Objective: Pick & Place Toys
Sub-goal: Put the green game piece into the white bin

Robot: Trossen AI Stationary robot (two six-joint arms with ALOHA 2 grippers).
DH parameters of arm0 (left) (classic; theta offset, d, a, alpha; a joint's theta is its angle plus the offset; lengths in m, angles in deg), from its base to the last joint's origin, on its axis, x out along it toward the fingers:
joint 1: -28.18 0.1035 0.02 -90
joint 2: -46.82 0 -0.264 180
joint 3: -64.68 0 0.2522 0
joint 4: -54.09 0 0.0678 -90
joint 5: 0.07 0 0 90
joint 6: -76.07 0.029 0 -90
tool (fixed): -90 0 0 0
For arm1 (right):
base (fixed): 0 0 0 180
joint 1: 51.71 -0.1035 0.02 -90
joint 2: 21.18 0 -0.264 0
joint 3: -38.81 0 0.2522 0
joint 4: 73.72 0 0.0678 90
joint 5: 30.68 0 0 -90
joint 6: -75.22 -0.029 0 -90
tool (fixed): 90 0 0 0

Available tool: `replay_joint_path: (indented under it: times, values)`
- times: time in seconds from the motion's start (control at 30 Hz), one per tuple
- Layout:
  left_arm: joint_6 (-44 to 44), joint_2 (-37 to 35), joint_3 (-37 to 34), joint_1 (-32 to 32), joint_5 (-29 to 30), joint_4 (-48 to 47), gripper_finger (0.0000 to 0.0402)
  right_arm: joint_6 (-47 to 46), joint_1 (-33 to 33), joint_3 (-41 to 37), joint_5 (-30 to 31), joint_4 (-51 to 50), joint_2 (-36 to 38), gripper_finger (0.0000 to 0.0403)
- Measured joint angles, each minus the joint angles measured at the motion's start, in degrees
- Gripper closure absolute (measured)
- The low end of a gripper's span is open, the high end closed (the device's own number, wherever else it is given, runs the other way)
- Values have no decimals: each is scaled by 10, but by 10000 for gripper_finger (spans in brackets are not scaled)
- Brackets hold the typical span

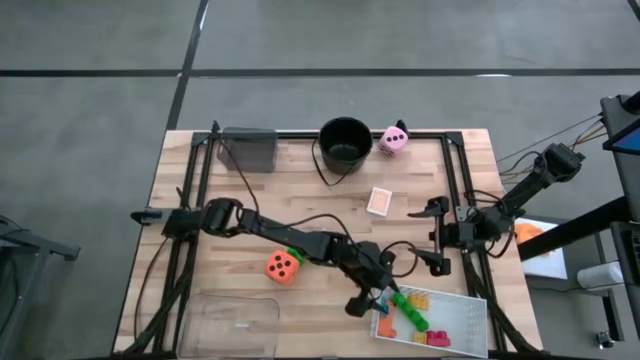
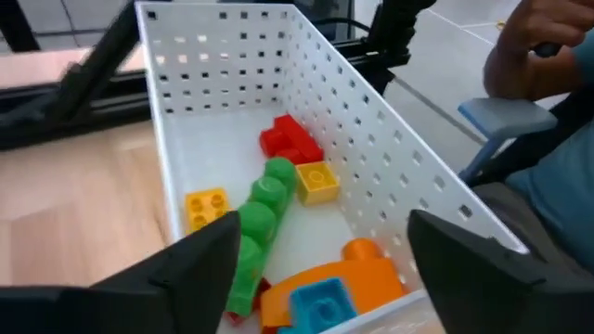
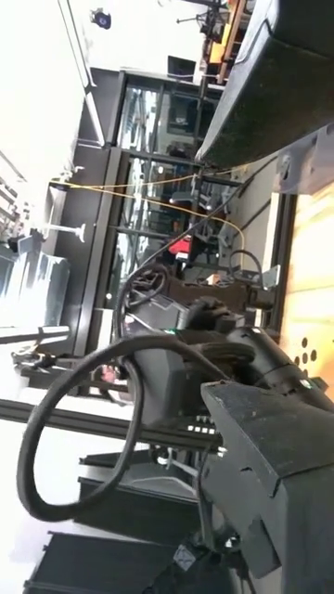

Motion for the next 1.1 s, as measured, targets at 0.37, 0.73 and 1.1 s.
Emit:
replay_joint_path:
  times: [0.37, 0.73, 1.1]
  values:
    - [44, -77, -19, 1, 56, -94, 56, -4, -1, -1, 0, 1, -5, 16]
    - [-58, -285, -345, 0, 227, -34, 55, -17, -1, -2, 0, -4, -18, 16]
    - [-155, -368, -541, 9, 316, -42, 55, -16, -1, -2, 2, -4, -14, 16]
